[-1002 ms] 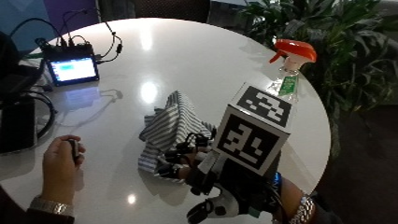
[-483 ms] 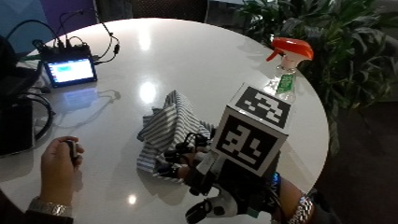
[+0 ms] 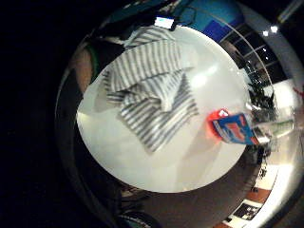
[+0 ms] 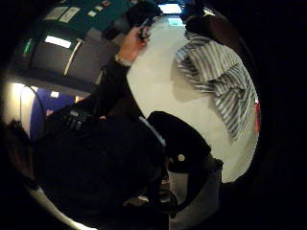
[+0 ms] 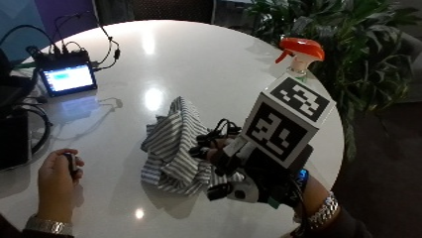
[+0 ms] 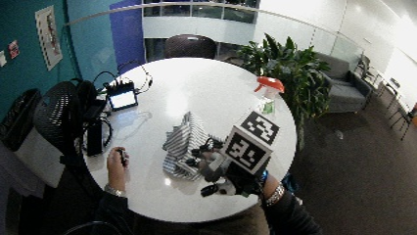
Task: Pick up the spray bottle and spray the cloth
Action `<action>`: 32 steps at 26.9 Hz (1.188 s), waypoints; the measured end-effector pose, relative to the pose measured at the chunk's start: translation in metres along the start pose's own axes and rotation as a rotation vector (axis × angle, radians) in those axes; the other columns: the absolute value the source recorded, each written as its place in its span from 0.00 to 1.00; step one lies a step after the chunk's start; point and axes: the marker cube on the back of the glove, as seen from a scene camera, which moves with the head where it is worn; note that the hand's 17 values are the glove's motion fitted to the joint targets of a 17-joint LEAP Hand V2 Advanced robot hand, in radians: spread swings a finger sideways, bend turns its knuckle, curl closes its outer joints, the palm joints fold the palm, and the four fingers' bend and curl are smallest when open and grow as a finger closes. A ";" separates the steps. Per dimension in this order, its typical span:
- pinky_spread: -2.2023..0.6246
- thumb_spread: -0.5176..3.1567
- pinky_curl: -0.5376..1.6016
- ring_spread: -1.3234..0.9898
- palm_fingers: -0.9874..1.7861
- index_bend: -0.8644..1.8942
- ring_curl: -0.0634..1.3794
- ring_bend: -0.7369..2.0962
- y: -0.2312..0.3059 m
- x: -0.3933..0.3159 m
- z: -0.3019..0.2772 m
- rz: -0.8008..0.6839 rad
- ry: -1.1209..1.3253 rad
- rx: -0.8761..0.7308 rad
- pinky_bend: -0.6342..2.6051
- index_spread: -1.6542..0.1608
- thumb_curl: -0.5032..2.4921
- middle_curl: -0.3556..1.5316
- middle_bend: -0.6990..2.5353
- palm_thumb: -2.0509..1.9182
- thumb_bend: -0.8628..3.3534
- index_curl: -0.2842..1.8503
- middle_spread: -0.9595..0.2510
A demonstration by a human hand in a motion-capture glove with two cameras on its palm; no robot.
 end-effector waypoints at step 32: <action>0.80 0.47 0.39 0.53 0.71 0.36 0.30 0.41 0.015 0.180 -0.057 0.967 -0.205 0.812 0.26 0.75 0.27 0.38 0.28 0.68 0.21 0.29 0.72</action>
